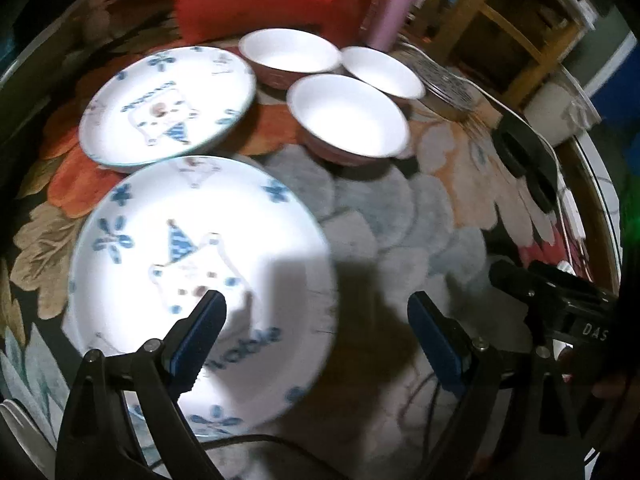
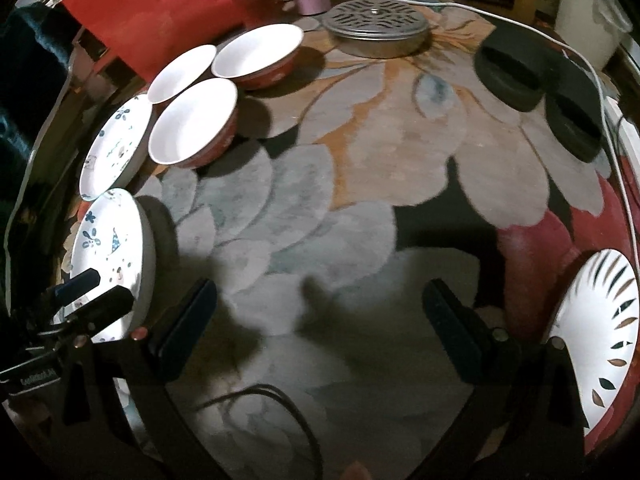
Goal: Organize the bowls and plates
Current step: 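Move both tools back to the large bear plate, then grasp the large bear plate rim with the right tool while the left tool grips it too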
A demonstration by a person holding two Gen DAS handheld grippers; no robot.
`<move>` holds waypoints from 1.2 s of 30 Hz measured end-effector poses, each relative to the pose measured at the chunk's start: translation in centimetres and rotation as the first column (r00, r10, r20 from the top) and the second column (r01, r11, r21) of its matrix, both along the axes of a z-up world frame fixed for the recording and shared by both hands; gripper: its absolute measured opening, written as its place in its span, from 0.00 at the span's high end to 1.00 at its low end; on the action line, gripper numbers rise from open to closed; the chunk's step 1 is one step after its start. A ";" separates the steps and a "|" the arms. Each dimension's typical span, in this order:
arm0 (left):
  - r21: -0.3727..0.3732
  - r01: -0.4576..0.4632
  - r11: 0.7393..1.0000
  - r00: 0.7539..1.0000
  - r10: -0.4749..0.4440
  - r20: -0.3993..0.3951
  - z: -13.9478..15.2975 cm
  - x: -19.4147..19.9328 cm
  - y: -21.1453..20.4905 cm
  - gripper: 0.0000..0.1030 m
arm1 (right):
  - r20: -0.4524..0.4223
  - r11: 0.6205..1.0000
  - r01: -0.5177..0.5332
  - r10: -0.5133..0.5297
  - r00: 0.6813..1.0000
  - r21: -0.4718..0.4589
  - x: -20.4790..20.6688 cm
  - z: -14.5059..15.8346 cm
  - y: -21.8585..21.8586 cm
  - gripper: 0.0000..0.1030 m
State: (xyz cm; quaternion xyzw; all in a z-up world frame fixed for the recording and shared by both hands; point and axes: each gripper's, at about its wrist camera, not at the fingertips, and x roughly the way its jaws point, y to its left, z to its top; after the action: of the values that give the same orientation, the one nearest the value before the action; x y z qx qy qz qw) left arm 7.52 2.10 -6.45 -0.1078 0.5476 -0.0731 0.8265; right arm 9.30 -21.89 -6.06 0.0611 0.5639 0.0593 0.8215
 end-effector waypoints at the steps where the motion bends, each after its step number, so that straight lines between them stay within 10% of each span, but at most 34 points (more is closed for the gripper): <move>1: -0.002 -0.015 1.000 1.000 0.015 0.004 0.0 0.0 0.7 0.07 | 0.000 1.000 -0.004 0.004 1.000 0.004 0.2 0.0 0.5 0.00; 27: 0.109 -0.227 0.968 0.968 0.236 -0.078 -3.3 -0.2 13.9 0.07 | -0.128 0.983 -0.156 0.169 0.977 0.101 2.9 -3.5 12.5 0.02; 36: 0.085 -0.217 0.972 0.970 0.225 -0.090 -3.8 -0.2 14.0 0.12 | -0.170 0.977 -0.178 0.196 0.966 0.118 3.1 -4.5 14.0 0.41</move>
State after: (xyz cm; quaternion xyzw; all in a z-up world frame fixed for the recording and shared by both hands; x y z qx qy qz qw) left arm 7.33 16.14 -10.23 -0.1406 0.5750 0.0454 0.8047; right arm 12.39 -7.88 -10.53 0.0545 0.6356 0.1593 0.7534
